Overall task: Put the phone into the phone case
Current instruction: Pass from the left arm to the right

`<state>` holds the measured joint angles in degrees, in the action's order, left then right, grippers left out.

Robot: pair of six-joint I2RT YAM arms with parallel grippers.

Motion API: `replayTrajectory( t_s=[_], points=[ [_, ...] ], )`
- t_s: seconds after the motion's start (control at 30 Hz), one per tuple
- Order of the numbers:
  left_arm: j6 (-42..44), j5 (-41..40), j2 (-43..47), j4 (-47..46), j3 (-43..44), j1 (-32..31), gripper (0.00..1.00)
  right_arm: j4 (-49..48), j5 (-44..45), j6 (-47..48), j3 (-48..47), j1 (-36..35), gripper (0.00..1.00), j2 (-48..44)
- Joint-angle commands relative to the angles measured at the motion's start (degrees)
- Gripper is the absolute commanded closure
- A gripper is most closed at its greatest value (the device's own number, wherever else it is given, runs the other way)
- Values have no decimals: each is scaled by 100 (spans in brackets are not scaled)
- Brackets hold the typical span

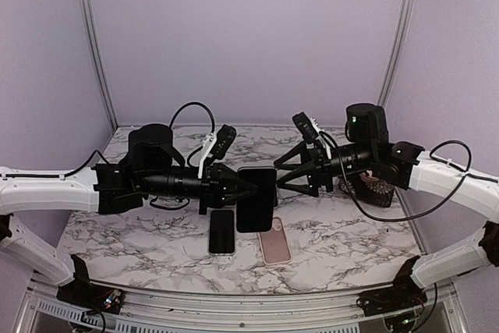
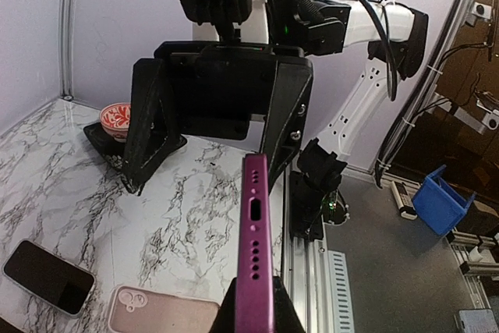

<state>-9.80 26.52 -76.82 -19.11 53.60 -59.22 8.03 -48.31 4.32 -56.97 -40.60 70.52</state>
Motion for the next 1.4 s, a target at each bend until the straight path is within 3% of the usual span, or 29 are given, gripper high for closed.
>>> replayTrajectory(
  t_s=[0.0, 0.07, 0.27, 0.53, 0.63, 0.77, 0.97, 1.17, 1.2, 1.27, 1.3, 1.37],
  points=[
    [-110, 228, -284, -906, 407, -72, 100, -569, -1363, 345, 161, 10, 44, -377],
    [-147, 278, -416, -922, 496, -125, 100, -1143, -1308, 4, 456, 13, 51, -622],
    [-166, 168, -578, -975, 632, -236, 100, -872, -1258, -10, 567, 9, 52, -767],
    [-117, 109, -702, -1010, 617, -343, 100, -358, -1301, 40, 490, 15, 74, -387],
    [-122, 39, -715, -1029, 607, -366, 100, -347, -1280, -3, 620, 14, 76, -428],
    [-69, 54, -782, -1057, 654, -426, 100, -205, -1137, 7, 661, 16, 69, -388],
    [-60, 53, -822, -1102, 673, -450, 100, -231, -1123, -42, 732, 12, 98, -467],
    [-107, 18, -805, -1121, 625, -459, 100, -192, -895, -21, 758, 9, 100, -612],
    [-116, -71, -807, -1118, 573, -459, 78, -269, -804, -50, 816, 20, 100, -644],
    [-260, -648, -772, -1099, 385, -459, 12, -529, -621, -130, 960, 38, 100, -687],
    [-392, -1021, -730, -1075, 247, -459, 3, -638, -485, -107, 1014, 54, 100, -682],
    [-560, -1636, -628, -910, -62, -459, 1, -837, -21, -49, 1143, 128, 100, -628]
  ],
)
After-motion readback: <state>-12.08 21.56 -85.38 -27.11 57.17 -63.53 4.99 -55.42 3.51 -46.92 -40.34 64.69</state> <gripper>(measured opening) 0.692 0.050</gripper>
